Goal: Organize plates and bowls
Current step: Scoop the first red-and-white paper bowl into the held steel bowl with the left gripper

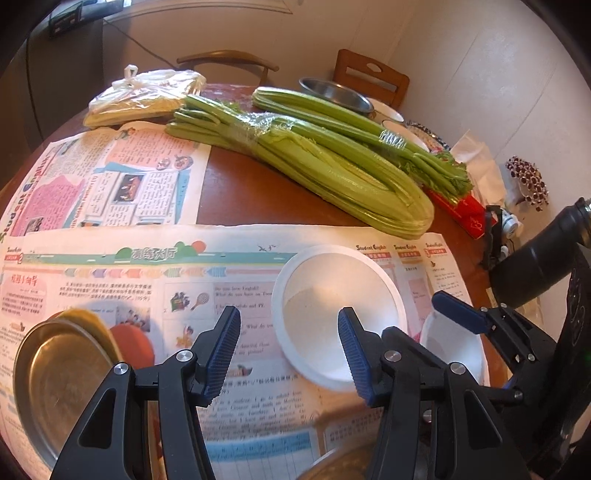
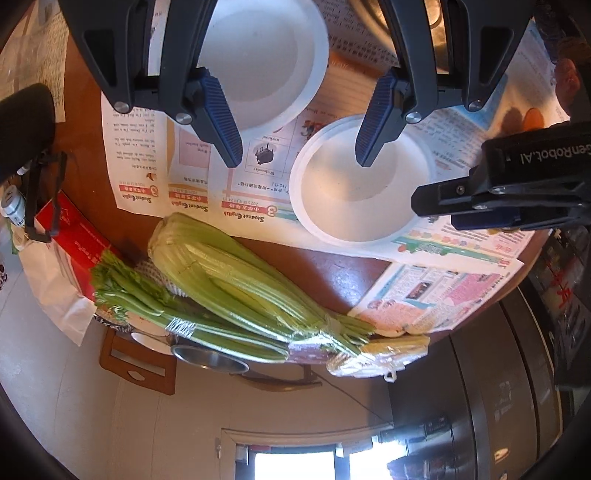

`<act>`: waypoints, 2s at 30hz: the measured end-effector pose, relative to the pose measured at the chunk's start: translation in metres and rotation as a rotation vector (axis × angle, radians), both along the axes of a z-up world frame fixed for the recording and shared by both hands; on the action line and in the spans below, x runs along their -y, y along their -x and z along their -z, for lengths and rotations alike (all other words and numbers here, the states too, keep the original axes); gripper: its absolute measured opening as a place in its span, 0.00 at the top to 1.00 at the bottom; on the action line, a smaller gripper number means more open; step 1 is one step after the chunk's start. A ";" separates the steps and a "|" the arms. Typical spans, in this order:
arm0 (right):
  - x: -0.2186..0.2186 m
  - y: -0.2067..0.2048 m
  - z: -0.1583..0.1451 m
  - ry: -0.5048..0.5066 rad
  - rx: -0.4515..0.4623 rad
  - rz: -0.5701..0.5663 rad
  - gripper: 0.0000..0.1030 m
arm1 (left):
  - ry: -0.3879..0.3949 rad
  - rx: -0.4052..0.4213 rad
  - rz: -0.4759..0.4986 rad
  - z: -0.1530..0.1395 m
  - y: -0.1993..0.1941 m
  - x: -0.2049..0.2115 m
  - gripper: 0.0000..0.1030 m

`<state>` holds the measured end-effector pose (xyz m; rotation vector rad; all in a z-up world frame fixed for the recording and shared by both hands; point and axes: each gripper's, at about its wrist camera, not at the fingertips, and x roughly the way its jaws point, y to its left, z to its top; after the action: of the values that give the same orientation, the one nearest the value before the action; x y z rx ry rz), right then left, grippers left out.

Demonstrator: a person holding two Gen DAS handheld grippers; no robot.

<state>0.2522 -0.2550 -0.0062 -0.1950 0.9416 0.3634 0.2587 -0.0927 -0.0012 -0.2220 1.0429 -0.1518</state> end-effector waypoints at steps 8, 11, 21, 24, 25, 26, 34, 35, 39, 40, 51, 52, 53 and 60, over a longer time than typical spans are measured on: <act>-0.015 -0.009 0.014 0.046 -0.031 -0.047 0.53 | -0.011 -0.034 0.014 0.017 -0.014 0.007 0.52; -0.020 -0.010 0.017 0.043 -0.037 -0.071 0.54 | -0.002 -0.047 0.022 0.021 -0.018 0.009 0.67; -0.025 -0.010 0.017 0.022 -0.053 -0.084 0.56 | 0.030 -0.065 0.012 0.026 -0.014 0.006 0.71; -0.026 -0.006 0.013 0.019 -0.047 -0.083 0.56 | 0.033 -0.054 0.010 0.022 -0.010 0.004 0.71; -0.026 -0.005 0.011 0.016 -0.043 -0.086 0.56 | 0.036 -0.053 0.008 0.021 -0.009 0.003 0.71; -0.027 -0.004 0.010 0.014 -0.042 -0.087 0.56 | 0.038 -0.053 0.005 0.020 -0.008 0.002 0.71; -0.029 0.011 -0.007 -0.008 -0.011 -0.093 0.55 | 0.040 -0.019 0.008 0.005 0.010 -0.001 0.71; -0.028 0.013 -0.009 -0.009 -0.006 -0.094 0.55 | 0.040 -0.018 0.007 0.004 0.012 -0.001 0.71; -0.028 0.023 -0.016 -0.019 0.008 -0.094 0.55 | 0.041 -0.004 0.012 -0.003 0.022 -0.001 0.70; -0.028 0.026 -0.019 -0.018 0.014 -0.094 0.55 | 0.039 0.001 0.015 -0.006 0.025 0.000 0.70; -0.025 0.059 -0.041 -0.027 0.073 -0.104 0.55 | 0.049 0.052 0.022 -0.027 0.059 0.001 0.69; -0.024 0.062 -0.043 -0.029 0.076 -0.104 0.55 | 0.050 0.056 0.023 -0.029 0.062 0.001 0.68; -0.024 0.065 -0.044 -0.029 0.081 -0.104 0.55 | 0.051 0.057 0.023 -0.030 0.064 0.001 0.68; -0.019 0.088 -0.051 -0.036 0.097 -0.112 0.55 | 0.056 0.068 0.034 -0.035 0.086 0.005 0.67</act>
<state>0.1637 -0.2361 0.0452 -0.2313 0.8298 0.4701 0.1727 -0.0973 0.0340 -0.2487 0.9755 -0.2181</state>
